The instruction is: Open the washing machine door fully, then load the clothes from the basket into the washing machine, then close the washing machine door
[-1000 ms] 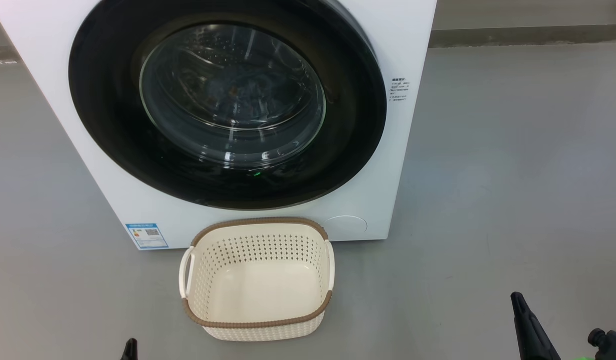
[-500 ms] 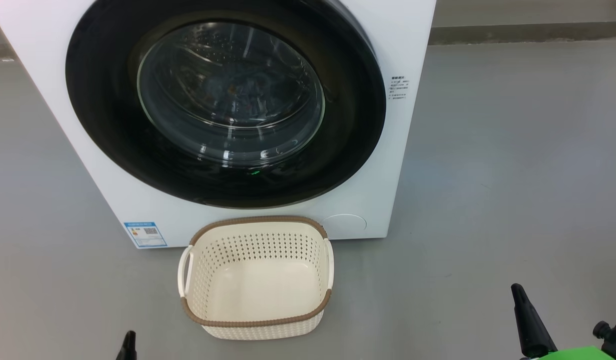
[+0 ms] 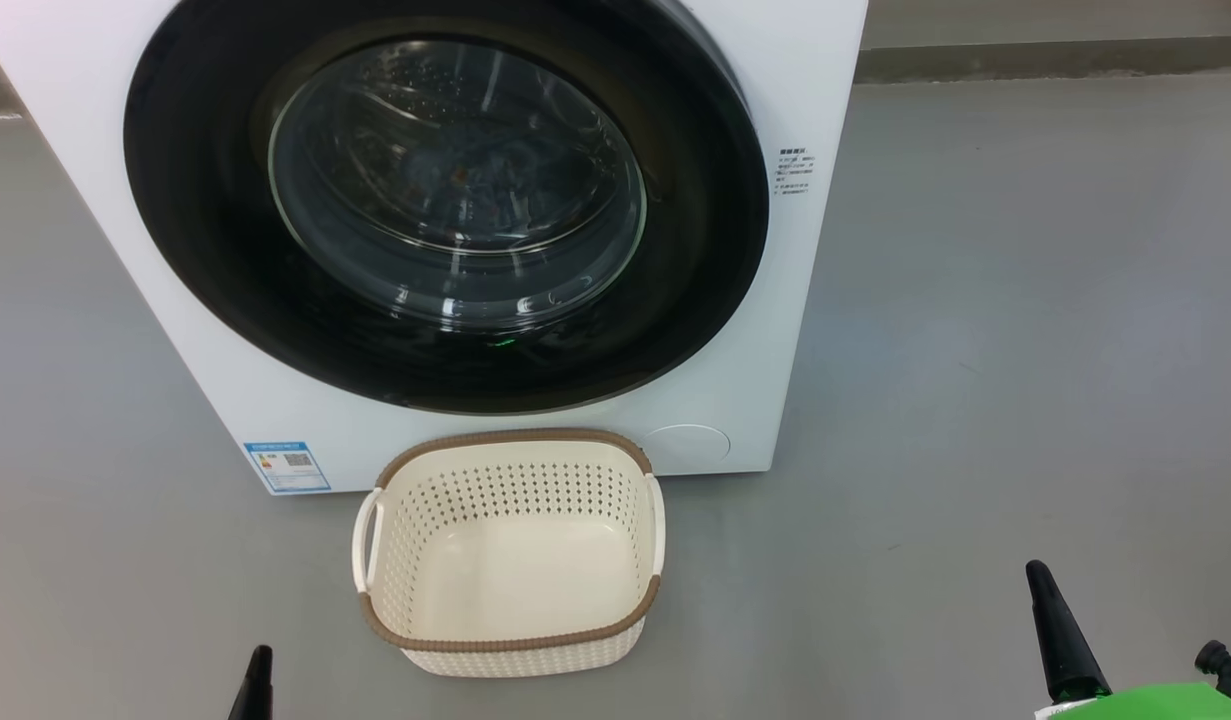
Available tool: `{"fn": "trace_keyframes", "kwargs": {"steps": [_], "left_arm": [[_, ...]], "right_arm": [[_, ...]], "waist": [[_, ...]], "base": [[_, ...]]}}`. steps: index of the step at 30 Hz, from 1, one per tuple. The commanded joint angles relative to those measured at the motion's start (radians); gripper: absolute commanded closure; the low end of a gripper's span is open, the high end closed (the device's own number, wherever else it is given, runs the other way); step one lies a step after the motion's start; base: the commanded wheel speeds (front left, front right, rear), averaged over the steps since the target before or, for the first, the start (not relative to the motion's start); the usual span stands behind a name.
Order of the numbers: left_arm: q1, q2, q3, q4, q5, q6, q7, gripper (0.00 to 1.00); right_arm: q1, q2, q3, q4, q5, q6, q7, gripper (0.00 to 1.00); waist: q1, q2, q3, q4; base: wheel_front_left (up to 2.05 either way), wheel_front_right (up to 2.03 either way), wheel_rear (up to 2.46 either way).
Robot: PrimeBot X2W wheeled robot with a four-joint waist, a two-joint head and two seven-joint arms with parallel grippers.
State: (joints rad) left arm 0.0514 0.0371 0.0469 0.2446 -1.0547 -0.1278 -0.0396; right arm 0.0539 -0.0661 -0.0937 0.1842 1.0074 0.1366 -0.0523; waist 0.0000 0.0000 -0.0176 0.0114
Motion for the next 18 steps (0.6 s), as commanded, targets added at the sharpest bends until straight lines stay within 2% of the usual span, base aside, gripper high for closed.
{"fn": "trace_keyframes", "kwargs": {"steps": [1, 18], "left_arm": [[-0.05, 0.011, 0.028, -0.018, -0.032, -0.002, 0.01, 1.0], [-0.088, 0.012, 0.042, -0.012, -0.214, -0.002, 0.06, 1.0]], "right_arm": [[-0.052, -0.007, 0.008, -0.019, 0.032, -0.004, 0.01, 1.0], [-0.09, -0.002, 0.003, 0.008, 0.234, -0.004, 0.06, 1.0]], "waist": [[0.0, 0.0, 0.001, 0.0], [0.0, 0.0, 0.008, -0.004]], "base": [[0.0, 0.0, 0.0], [0.0, 0.0, 0.0]]}}
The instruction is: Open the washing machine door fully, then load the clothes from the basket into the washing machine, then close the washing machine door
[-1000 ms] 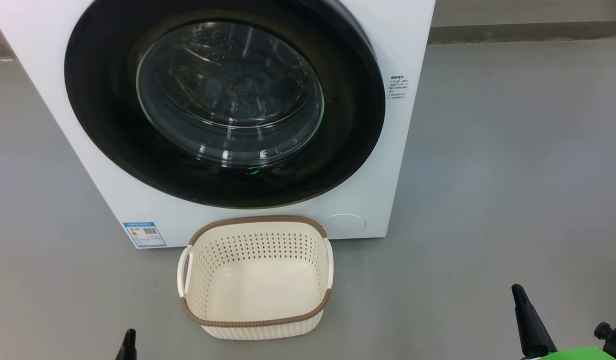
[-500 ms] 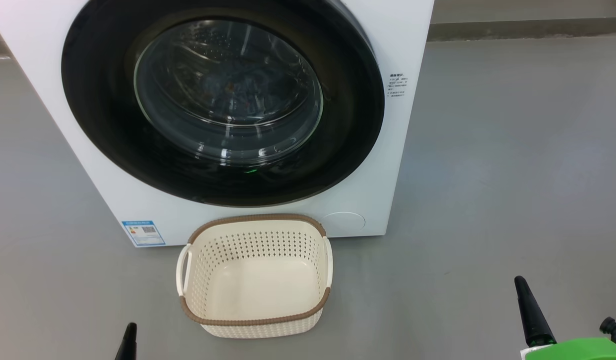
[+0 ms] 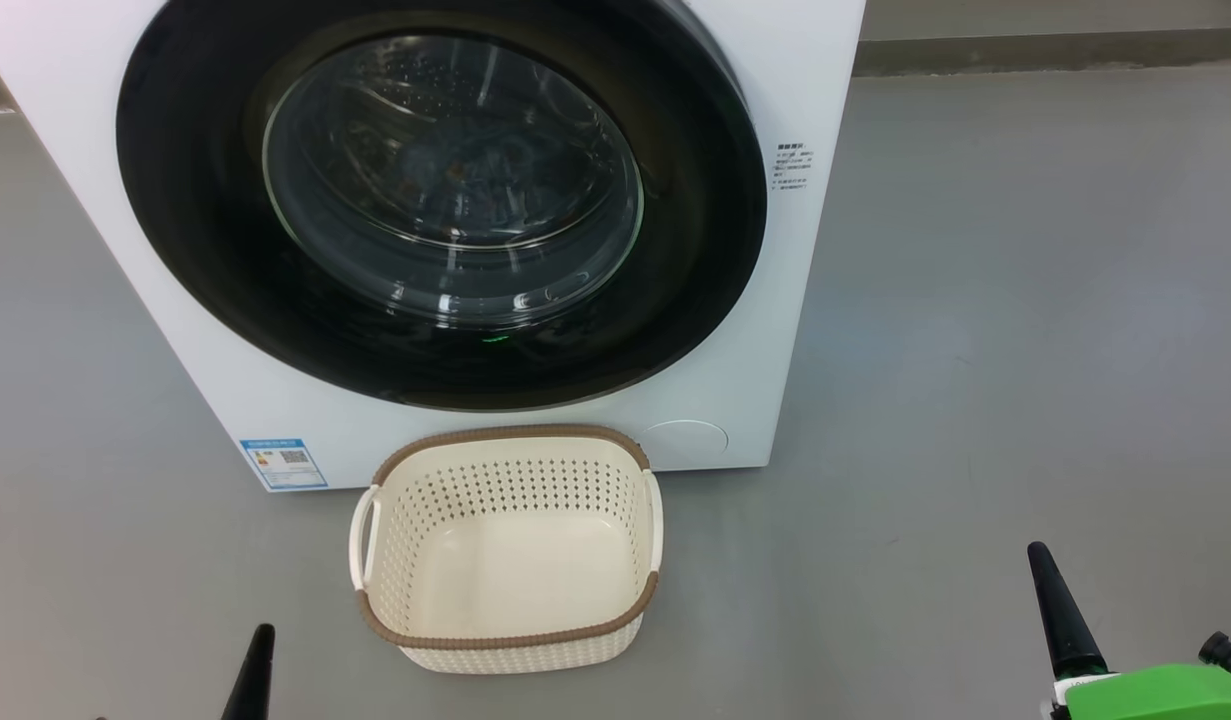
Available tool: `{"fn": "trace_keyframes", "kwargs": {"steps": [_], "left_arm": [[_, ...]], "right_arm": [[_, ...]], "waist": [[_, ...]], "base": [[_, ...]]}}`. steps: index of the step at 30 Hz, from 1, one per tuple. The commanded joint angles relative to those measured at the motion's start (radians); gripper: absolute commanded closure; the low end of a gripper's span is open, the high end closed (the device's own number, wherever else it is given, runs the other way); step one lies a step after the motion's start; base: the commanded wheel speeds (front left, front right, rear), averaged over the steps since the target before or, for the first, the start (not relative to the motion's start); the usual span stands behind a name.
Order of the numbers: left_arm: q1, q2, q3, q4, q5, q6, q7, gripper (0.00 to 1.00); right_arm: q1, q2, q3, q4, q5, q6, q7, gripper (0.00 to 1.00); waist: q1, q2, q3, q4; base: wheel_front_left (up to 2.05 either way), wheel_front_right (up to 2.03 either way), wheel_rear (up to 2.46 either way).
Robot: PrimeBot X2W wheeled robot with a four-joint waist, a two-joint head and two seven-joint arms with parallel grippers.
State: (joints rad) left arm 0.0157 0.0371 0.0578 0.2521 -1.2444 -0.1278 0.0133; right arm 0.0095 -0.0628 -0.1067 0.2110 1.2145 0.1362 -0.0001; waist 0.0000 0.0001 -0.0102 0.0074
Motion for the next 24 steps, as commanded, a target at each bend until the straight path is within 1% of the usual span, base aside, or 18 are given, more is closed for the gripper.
{"fn": "trace_keyframes", "kwargs": {"steps": [1, 24], "left_arm": [[-0.055, 0.012, 0.032, -0.019, -0.035, -0.002, 0.01, 1.0], [-0.104, 0.013, 0.05, -0.01, -0.271, -0.003, 0.075, 1.0]], "right_arm": [[-0.048, -0.005, 0.016, -0.017, 0.039, -0.004, 0.011, 1.0], [-0.097, 0.001, 0.008, 0.019, 0.301, -0.005, 0.078, 1.0]], "waist": [[0.0, -0.0001, 0.001, 0.0], [0.0, -0.0001, 0.01, -0.005]], "base": [[0.0, 0.0, 0.0], [0.0, 0.0, 0.0]]}}
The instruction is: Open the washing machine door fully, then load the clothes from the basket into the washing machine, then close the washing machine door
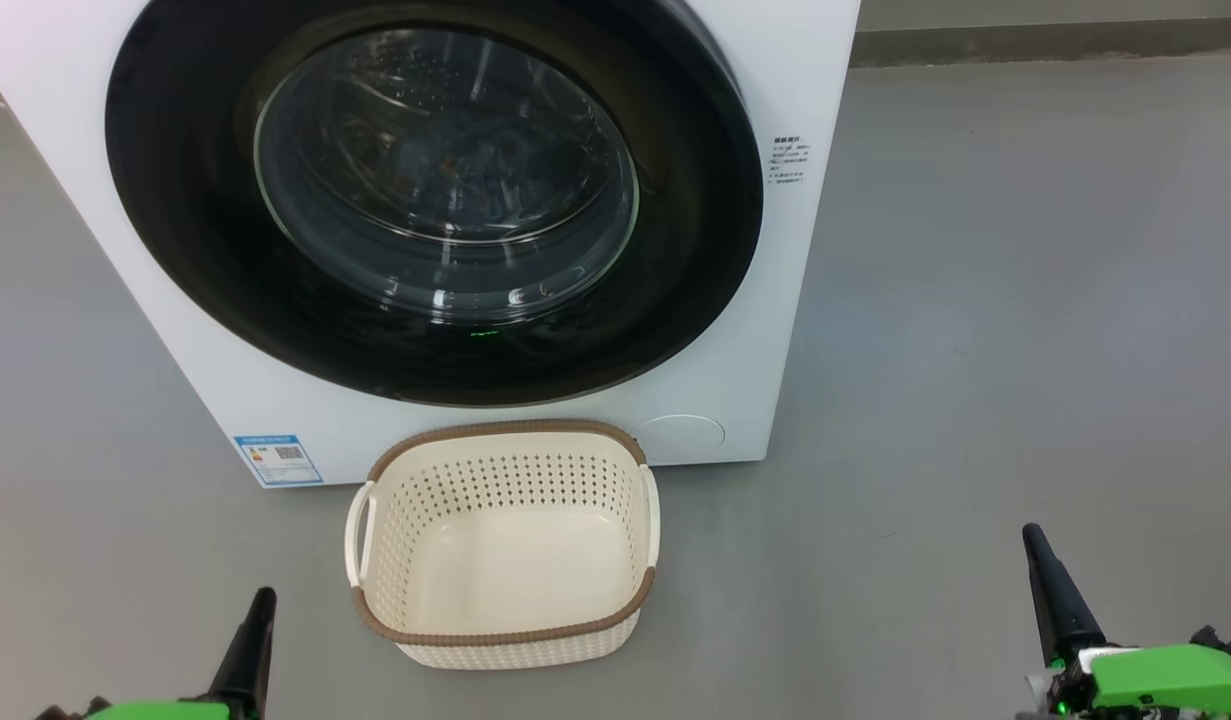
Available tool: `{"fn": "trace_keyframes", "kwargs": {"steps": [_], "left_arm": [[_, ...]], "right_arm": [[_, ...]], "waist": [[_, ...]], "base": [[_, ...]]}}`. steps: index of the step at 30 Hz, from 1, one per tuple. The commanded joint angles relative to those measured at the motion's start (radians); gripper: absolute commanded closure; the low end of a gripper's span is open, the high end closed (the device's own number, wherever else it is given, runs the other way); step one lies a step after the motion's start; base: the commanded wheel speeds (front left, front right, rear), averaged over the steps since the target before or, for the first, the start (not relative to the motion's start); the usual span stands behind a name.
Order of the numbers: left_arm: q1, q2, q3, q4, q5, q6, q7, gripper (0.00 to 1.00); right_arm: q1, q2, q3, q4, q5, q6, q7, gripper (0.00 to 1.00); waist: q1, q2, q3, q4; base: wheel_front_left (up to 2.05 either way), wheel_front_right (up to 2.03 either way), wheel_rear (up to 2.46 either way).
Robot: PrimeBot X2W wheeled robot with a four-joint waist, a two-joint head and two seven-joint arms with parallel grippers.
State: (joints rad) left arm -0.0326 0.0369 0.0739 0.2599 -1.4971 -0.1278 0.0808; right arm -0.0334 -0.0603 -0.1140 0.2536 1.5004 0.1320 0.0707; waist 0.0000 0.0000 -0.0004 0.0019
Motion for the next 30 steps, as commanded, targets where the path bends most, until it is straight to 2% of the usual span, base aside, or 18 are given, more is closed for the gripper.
{"fn": "trace_keyframes", "kwargs": {"steps": [1, 9, 30], "left_arm": [[-0.058, 0.013, 0.034, -0.018, -0.029, -0.003, 0.01, 1.0], [-0.075, 0.013, 0.041, -0.015, -0.111, -0.003, 0.033, 1.0], [-0.075, 0.013, 0.04, -0.015, -0.111, -0.003, 0.033, 1.0]], "right_arm": [[-0.056, -0.001, 0.015, -0.022, 0.027, -0.001, 0.01, 1.0], [-0.073, 0.001, 0.012, -0.009, 0.118, -0.001, 0.033, 1.0], [-0.074, 0.004, 0.008, -0.009, 0.115, -0.001, 0.036, 1.0]], "waist": [[0.0, 0.0, 0.0, 0.0], [0.0, 0.0, 0.004, -0.002], [0.0, 0.0, 0.004, -0.002]], "base": [[0.0, 0.0, 0.0], [0.0, 0.0, 0.0], [0.0, 0.0, 0.0]]}}
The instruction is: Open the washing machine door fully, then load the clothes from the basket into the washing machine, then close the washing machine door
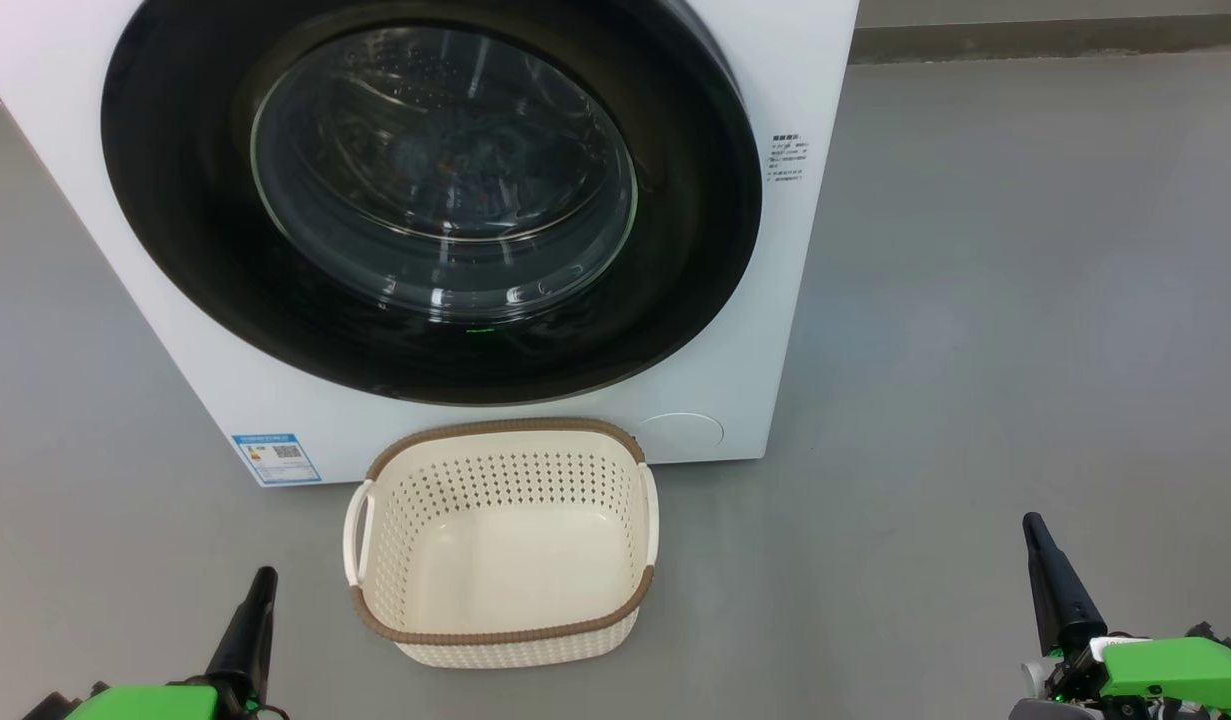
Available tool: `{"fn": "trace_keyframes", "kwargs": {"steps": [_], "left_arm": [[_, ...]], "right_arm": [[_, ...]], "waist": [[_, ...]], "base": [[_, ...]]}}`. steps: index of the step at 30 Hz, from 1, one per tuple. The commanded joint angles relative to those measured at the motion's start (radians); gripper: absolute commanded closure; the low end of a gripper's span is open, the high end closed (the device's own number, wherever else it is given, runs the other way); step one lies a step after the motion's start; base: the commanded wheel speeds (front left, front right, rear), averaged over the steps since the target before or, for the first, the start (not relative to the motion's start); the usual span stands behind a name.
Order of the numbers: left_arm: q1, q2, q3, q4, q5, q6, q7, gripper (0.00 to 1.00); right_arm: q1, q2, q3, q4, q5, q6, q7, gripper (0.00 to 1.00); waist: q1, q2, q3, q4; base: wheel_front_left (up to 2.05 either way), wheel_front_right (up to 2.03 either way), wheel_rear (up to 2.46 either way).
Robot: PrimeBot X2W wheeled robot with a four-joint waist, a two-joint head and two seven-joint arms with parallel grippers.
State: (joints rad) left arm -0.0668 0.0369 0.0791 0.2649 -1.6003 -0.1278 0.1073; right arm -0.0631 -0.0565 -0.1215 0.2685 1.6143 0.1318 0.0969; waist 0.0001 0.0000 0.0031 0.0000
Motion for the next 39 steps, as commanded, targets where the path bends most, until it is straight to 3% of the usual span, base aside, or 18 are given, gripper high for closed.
{"fn": "trace_keyframes", "kwargs": {"steps": [1, 39], "left_arm": [[-0.041, 0.013, 0.035, -0.02, -0.008, -0.003, 0.006, 1.0], [-0.041, 0.013, 0.035, -0.02, -0.008, -0.003, 0.006, 1.0]], "right_arm": [[-0.044, 0.0, 0.016, -0.024, 0.001, -0.001, 0.01, 1.0], [-0.044, 0.003, 0.012, -0.024, -0.002, -0.001, 0.013, 1.0]], "waist": [[0.0, 0.0, 0.0, 0.0], [0.0, 0.0, 0.0, 0.0]], "base": [[0.0, 0.0, 0.0], [0.0, 0.0, 0.0]]}}
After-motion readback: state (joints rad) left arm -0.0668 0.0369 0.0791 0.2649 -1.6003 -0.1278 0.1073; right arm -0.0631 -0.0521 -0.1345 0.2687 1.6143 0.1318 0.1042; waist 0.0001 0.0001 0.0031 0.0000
